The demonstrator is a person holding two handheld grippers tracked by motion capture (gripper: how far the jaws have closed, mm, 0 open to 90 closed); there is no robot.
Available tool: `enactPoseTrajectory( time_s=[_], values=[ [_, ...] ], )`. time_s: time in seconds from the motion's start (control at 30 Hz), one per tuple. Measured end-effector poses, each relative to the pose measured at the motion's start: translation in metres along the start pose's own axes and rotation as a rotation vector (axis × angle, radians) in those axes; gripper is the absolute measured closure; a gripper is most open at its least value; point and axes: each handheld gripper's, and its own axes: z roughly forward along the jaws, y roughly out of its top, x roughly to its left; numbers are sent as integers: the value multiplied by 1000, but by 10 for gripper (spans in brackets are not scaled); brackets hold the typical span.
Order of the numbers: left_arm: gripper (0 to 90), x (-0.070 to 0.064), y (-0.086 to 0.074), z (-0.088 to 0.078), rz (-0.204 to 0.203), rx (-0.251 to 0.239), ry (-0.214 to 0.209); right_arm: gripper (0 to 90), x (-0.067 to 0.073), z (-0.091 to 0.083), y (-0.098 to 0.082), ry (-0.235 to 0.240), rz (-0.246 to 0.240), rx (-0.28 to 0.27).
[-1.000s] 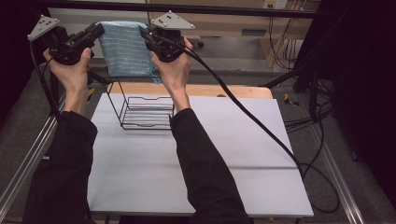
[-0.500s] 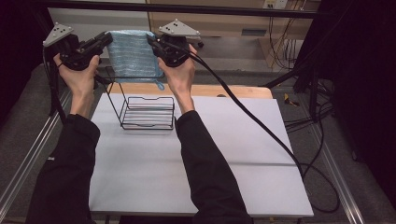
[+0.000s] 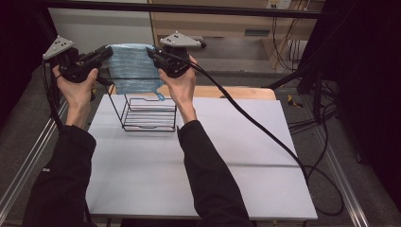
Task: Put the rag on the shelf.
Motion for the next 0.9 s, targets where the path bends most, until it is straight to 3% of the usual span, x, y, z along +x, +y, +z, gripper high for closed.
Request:
enactPoseTrajectory(
  time_s=[0.37,0.9],
  values=[
    [821,-4,-10,-13,23,13,-29,812,2,-8,-14,48,2,16],
    [815,-4,-24,-27,22,42,-69,807,11,-18,-17,94,-51,61]
  ],
)
